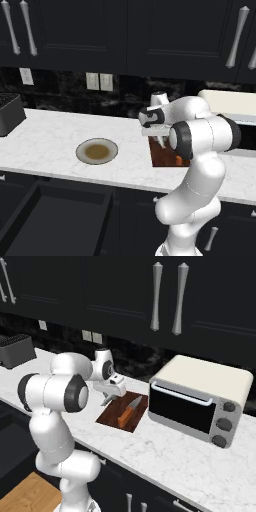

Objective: Pick up the knife from the drawer and place it on the cutting board. Then place the meat from the plate to the cutting board.

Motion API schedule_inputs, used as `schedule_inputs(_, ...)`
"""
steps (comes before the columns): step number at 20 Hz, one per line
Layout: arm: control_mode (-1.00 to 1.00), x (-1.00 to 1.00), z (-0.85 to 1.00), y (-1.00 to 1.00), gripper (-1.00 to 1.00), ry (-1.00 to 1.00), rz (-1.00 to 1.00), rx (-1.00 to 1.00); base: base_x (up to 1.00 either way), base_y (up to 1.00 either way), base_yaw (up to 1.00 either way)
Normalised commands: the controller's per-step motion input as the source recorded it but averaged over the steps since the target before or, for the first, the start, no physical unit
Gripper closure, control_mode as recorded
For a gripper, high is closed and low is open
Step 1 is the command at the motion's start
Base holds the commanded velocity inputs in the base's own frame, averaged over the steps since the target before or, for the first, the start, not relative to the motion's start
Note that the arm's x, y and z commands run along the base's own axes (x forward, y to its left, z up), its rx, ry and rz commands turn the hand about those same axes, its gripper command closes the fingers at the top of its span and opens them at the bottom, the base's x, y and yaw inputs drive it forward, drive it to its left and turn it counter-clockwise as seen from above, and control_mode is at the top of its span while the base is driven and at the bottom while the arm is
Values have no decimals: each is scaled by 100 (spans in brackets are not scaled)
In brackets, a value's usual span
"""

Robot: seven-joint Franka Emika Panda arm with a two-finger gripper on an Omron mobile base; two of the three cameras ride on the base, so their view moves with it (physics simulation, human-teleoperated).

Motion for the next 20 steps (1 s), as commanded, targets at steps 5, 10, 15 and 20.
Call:
schedule_inputs(5, -100, -3, -21, -30, 100, 1, -14, 0, 0, 0, 0)
schedule_inputs(10, -100, 4, 0, 0, 100, 2, 0, 0, 0, 0, 0)
schedule_inputs(15, -100, 0, 0, -8, -100, 1, 0, 0, 0, 0, 0)
schedule_inputs(20, -100, 0, 0, -14, -100, 0, 0, 0, 0, 0, 0)
